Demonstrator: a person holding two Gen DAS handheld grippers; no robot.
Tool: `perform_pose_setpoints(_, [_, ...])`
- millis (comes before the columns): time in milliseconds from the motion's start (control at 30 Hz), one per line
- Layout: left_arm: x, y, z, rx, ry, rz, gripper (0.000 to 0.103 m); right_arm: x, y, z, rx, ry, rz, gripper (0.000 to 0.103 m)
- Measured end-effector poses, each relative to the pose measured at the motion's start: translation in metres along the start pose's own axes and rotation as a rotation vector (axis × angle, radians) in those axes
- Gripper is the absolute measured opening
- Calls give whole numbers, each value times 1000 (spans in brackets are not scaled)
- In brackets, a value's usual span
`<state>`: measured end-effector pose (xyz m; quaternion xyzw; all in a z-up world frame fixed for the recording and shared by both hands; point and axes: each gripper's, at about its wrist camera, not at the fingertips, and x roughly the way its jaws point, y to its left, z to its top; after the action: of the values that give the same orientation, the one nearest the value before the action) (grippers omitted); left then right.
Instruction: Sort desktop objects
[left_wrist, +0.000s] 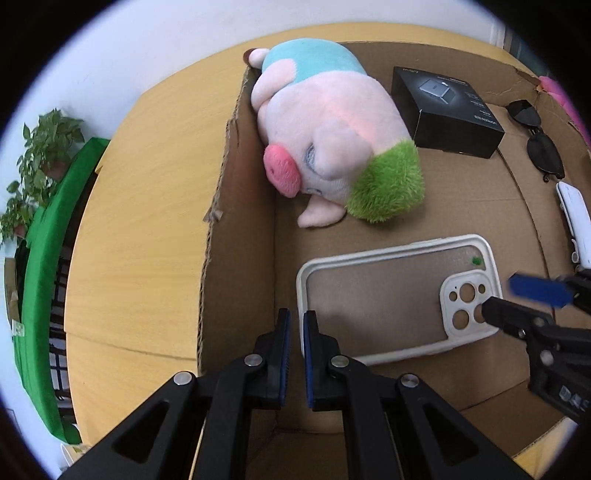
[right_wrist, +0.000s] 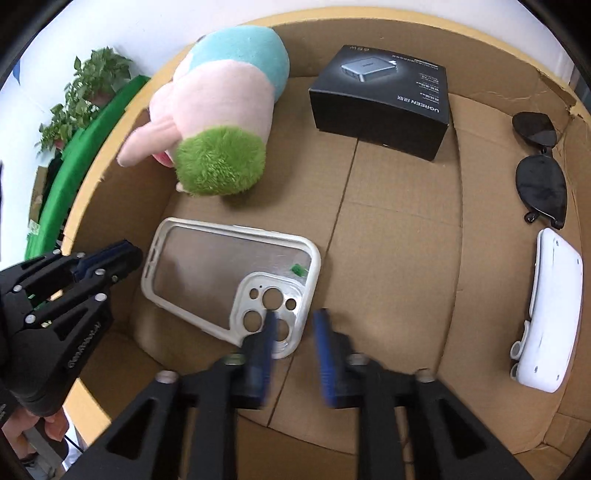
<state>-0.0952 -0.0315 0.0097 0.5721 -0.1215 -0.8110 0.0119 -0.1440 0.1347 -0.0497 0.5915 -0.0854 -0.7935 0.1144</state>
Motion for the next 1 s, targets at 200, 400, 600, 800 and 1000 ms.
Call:
perform_pose_setpoints(200, [-51, 10, -19, -51, -212, -139, 32, -79, -20, -39, -4, -300, -60, 77])
perform_pose_setpoints(400, [-87, -13, -64, -62, -563, -189, 79, -120, -40, -103, -34, -581, -246, 103])
perform_pose_setpoints(600, [-59, -40, -77, -129, -561, -203, 79, -103, -53, -128, -58, -603, -314, 103])
perform_pose_setpoints(800, [-54, -49, -90, -131, -721, -120, 82, -92, -60, -134, -29, -699, -274, 103])
perform_pose_setpoints(1000, [-59, -52, -98, -165, -777, -89, 88, -91, -57, -146, -60, -809, -275, 103])
